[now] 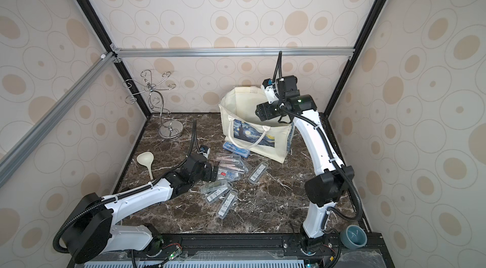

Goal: Put the compass set into the canvas bag
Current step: Place the compass set in the canvas bag.

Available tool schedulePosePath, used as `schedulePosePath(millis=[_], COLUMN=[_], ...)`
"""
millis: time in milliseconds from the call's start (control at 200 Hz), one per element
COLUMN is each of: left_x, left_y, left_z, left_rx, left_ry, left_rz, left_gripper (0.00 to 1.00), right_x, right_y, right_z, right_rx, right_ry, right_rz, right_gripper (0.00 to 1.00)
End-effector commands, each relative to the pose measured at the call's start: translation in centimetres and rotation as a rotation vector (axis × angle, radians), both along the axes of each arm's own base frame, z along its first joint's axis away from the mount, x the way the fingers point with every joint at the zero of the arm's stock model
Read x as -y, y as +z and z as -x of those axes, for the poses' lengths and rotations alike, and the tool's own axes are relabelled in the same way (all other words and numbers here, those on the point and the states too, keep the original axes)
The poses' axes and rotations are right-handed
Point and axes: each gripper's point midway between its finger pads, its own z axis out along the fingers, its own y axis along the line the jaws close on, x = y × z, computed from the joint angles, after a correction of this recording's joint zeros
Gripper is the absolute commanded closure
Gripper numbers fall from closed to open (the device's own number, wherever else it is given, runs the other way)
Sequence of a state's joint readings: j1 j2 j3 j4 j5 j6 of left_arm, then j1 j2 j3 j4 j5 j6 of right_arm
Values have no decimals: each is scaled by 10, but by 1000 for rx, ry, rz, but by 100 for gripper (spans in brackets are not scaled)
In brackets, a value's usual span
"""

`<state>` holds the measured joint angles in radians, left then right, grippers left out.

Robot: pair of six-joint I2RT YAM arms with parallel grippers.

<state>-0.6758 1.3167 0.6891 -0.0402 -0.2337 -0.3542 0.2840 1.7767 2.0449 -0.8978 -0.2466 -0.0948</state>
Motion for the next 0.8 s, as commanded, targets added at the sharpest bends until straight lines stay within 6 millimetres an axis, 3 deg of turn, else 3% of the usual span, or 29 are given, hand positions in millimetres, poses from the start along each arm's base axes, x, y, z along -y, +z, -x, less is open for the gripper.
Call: schedulePosePath(millis=[0, 490, 620, 795], left_x=[7, 23, 33, 50], left_y=[15, 18, 11, -9], left_z=[0, 37, 56, 84], left_rx=[5, -83, -122, -178], left_ry=[-37, -92, -128, -170], left_rz=[36, 198, 202, 164], left_gripper=[0, 0, 0, 1], right_x=[-23, -62, -68, -72], right_y=[9, 26, 3, -50], right_z=[27, 165, 180, 179], right_rx=[2, 85, 19, -97], right_ry=[99, 399, 421, 351], right_rz=[-112, -299, -276, -200], right_gripper=[19, 15, 15, 16])
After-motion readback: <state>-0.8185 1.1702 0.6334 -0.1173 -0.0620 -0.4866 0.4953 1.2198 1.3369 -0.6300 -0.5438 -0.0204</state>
